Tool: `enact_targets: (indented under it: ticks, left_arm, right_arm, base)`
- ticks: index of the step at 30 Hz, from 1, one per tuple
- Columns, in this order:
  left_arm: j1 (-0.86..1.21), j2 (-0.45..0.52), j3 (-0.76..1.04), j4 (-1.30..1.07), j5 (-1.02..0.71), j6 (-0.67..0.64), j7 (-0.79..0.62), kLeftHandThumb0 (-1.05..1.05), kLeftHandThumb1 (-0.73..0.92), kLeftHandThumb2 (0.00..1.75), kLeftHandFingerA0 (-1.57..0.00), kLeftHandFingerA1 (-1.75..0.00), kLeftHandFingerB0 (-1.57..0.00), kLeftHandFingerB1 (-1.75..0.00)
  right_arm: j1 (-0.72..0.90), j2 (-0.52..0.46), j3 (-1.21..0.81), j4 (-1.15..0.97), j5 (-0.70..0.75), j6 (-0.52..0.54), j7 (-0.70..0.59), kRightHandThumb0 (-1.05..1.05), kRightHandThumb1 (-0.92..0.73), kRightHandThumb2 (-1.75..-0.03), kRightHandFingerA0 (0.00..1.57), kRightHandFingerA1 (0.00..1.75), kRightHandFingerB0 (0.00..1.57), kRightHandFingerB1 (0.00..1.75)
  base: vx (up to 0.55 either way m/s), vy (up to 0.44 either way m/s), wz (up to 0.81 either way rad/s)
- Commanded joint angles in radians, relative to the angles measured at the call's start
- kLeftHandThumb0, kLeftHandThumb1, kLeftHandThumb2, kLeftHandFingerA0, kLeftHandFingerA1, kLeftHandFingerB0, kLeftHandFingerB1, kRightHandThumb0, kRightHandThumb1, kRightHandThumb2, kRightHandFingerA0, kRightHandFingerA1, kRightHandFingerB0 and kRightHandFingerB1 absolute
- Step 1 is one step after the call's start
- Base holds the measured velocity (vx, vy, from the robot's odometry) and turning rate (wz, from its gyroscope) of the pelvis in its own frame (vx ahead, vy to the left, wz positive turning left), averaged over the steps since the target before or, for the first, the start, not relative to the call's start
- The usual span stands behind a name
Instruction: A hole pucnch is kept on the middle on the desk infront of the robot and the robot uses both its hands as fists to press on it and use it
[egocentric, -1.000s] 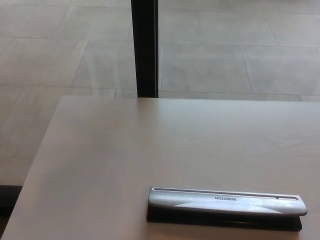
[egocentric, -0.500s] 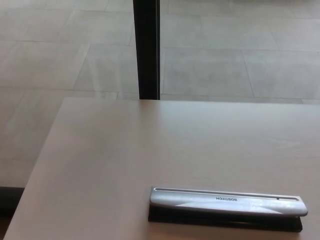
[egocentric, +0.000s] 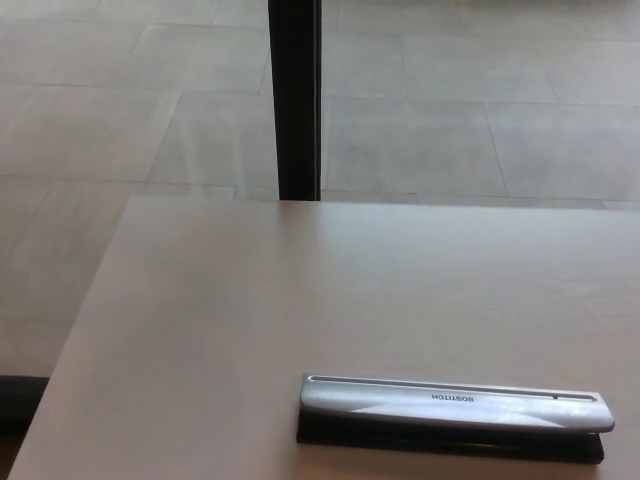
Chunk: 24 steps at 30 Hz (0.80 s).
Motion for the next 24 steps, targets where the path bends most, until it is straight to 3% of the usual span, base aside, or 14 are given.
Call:
enact_targets:
  ticks: [1,4,5,7,8,12,13,14,15,16,17,22,23,24]
  left_arm:
    - [0.004,0.032,-0.008,0.012,0.026,0.021,-0.091,-0.41,0.50,0.89,-0.85,-0.76,-0.67,-0.69]
    - [0.016,0.027,-0.012,-0.011,0.030,0.018,-0.110,-0.39,0.48,0.90,-0.84,-0.76,-0.59,-0.67]
    - [0.016,0.029,-0.008,-0.007,0.024,0.020,-0.127,-0.40,0.62,0.58,-0.84,-0.59,-0.57,-0.51]
    - [0.015,0.025,-0.006,-0.007,0.028,0.017,-0.122,-0.39,0.61,0.58,-0.87,-0.59,-0.62,-0.51]
    - [0.019,0.019,0.000,-0.023,0.021,0.022,-0.117,-0.39,0.47,0.88,-0.84,-0.76,-0.57,-0.66]
    - [0.002,0.027,-0.021,0.003,0.055,0.027,-0.103,-0.39,0.48,0.89,-0.86,-0.73,-0.66,-0.68]
    - [0.001,0.024,-0.014,-0.001,0.048,0.027,-0.103,-0.38,0.60,0.58,-0.93,-0.60,-0.73,-0.55]
    - [0.000,0.023,-0.014,0.000,0.049,0.027,-0.103,-0.38,0.60,0.58,-0.93,-0.60,-0.73,-0.55]
    - [-0.006,0.021,-0.008,0.008,0.043,0.026,-0.103,-0.41,0.49,0.86,-0.86,-0.73,-0.63,-0.66]
    - [-0.005,0.020,-0.006,0.012,0.041,0.018,-0.116,-0.37,0.57,0.58,-0.90,-0.61,-0.67,-0.53]
    - [-0.004,0.019,0.005,0.011,0.026,0.020,-0.134,-0.36,0.58,0.57,-0.87,-0.63,-0.68,-0.54]
    - [-0.014,0.021,0.012,0.044,0.032,0.012,-0.158,-0.37,0.58,0.57,-0.88,-0.63,-0.68,-0.54]
    - [-0.005,0.015,0.017,0.028,0.027,0.015,-0.157,-0.37,0.46,0.87,-0.84,-0.77,-0.65,-0.69]
    - [-0.004,0.014,0.019,0.027,0.027,0.015,-0.158,-0.37,0.46,0.87,-0.84,-0.77,-0.65,-0.69]
  right_arm:
    - [0.043,0.017,0.046,-0.091,0.002,0.140,0.010,-0.39,-0.58,-0.73,0.73,0.87,0.68,0.79]
    - [0.091,0.044,0.071,-0.191,0.002,0.172,0.011,-0.39,-0.59,-0.73,0.73,0.85,0.70,0.82]
    - [0.096,0.051,0.074,-0.215,0.006,0.193,0.000,-0.40,-0.58,-0.73,0.74,0.85,0.71,0.83]
    - [0.134,0.078,0.084,-0.320,0.017,0.247,-0.012,-0.39,-0.56,-0.74,0.72,0.85,0.71,0.84]
    - [0.146,0.089,0.086,-0.355,0.022,0.258,-0.015,-0.39,-0.55,-0.74,0.72,0.86,0.70,0.82]
    - [0.122,0.077,0.080,-0.302,0.024,0.236,0.027,-0.41,-0.58,-0.73,0.75,0.85,0.62,0.75]
    - [0.111,0.066,0.078,-0.261,0.021,0.219,0.050,-0.42,-0.61,-0.72,0.74,0.83,0.61,0.71]
    - [0.111,0.065,0.077,-0.260,0.021,0.219,0.051,-0.42,-0.61,-0.72,0.74,0.83,0.61,0.71]
    - [0.098,0.053,0.076,-0.217,0.013,0.201,0.063,-0.43,-0.60,-0.69,0.76,0.83,0.63,0.70]
    - [0.088,0.036,0.086,-0.171,-0.006,0.179,0.080,-0.43,-0.61,-0.67,0.75,0.79,0.63,0.67]
    - [0.094,0.041,0.086,-0.190,-0.003,0.190,0.078,-0.43,-0.61,-0.67,0.75,0.81,0.59,0.66]
    - [0.154,0.093,0.095,-0.367,0.001,0.248,0.040,-0.44,-0.56,-0.76,0.71,0.83,0.66,0.78]
    - [0.155,0.092,0.090,-0.368,0.007,0.257,0.044,-0.43,-0.54,-0.76,0.71,0.83,0.64,0.77]
    - [0.157,0.095,0.089,-0.379,0.007,0.264,0.042,-0.43,-0.54,-0.76,0.71,0.83,0.64,0.77]
  base:
    - [0.00,0.000,0.00]
    - [0.00,0.000,0.00]
    - [0.00,0.000,0.00]
    - [0.00,0.000,0.00]
    - [0.00,0.000,0.00]
    - [0.00,0.000,0.00]
    - [0.00,0.000,0.00]
    - [0.00,0.000,0.00]
    - [0.00,0.000,0.00]
    - [0.00,0.000,0.00]
    - [0.00,0.000,0.00]
    - [0.00,0.000,0.00]
    - [0.00,0.000,0.00]
    - [0.00,0.000,0.00]
